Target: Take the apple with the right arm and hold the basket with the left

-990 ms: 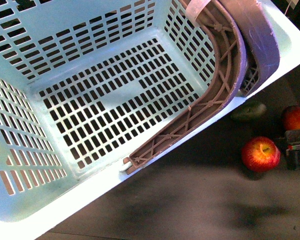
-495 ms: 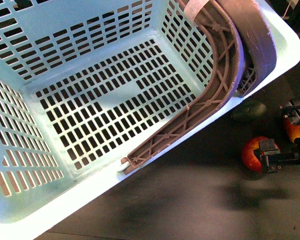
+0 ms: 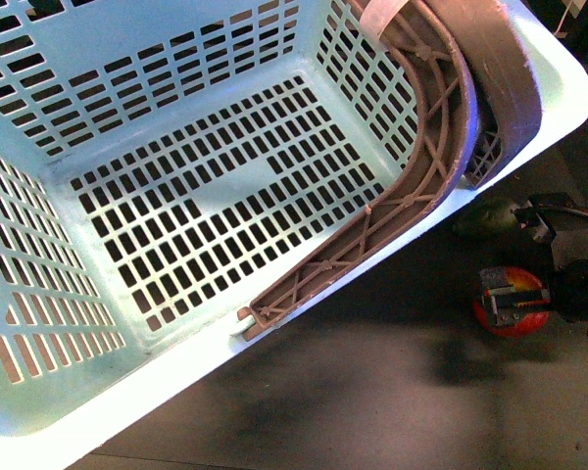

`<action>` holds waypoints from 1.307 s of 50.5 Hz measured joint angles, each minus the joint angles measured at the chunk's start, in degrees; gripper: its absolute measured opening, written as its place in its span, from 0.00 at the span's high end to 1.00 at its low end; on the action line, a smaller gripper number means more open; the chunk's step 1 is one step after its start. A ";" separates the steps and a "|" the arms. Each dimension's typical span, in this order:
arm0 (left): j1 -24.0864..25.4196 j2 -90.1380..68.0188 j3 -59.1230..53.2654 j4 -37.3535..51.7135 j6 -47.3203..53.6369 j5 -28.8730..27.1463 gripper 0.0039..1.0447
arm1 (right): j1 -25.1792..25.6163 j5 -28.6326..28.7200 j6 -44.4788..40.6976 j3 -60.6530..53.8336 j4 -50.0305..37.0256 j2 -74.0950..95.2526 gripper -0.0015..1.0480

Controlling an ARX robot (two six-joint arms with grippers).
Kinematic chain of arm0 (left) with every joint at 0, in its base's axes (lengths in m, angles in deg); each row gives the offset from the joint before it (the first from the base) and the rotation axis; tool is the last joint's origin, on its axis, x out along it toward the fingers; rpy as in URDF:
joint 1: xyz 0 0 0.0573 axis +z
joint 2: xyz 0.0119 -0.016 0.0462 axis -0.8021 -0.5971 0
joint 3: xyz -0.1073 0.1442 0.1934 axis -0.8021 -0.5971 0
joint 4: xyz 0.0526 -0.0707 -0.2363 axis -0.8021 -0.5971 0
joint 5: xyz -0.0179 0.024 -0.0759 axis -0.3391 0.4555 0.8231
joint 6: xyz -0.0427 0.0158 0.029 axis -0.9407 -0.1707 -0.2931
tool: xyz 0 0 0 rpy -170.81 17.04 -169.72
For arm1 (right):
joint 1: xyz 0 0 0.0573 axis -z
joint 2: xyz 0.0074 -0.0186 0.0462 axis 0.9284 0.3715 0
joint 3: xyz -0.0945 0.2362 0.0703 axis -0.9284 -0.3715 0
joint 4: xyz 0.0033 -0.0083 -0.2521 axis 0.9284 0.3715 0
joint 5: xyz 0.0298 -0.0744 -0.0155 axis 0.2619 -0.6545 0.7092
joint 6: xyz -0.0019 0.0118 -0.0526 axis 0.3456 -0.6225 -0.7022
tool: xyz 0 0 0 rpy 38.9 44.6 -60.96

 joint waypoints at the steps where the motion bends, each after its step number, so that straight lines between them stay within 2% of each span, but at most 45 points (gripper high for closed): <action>1: 0.00 0.00 0.00 0.00 0.00 0.00 0.84 | 0.00 -0.07 0.00 0.20 0.13 0.09 0.08; 18: 0.00 0.00 0.00 0.00 0.00 0.02 0.84 | -0.02 -1.40 -0.94 4.61 3.43 3.45 0.08; 25: 0.00 0.00 0.00 0.00 0.00 0.00 0.84 | -0.11 -1.49 -1.46 4.72 3.80 3.78 0.23; 34: 0.00 0.00 0.00 0.00 0.00 0.02 0.84 | 0.66 -2.03 -1.70 1.57 3.26 0.70 0.24; 48: 0.00 0.00 0.00 0.00 0.00 0.00 0.84 | 3.98 2.43 4.11 -10.16 -2.89 -20.00 0.24; 60: 0.00 0.00 0.00 0.00 -0.02 0.02 0.84 | 3.67 1.86 6.99 -15.89 -0.61 -38.18 0.24; 66: 0.00 0.00 0.00 0.00 0.00 0.00 0.84 | 1.25 1.55 8.33 -16.96 2.91 -51.04 0.24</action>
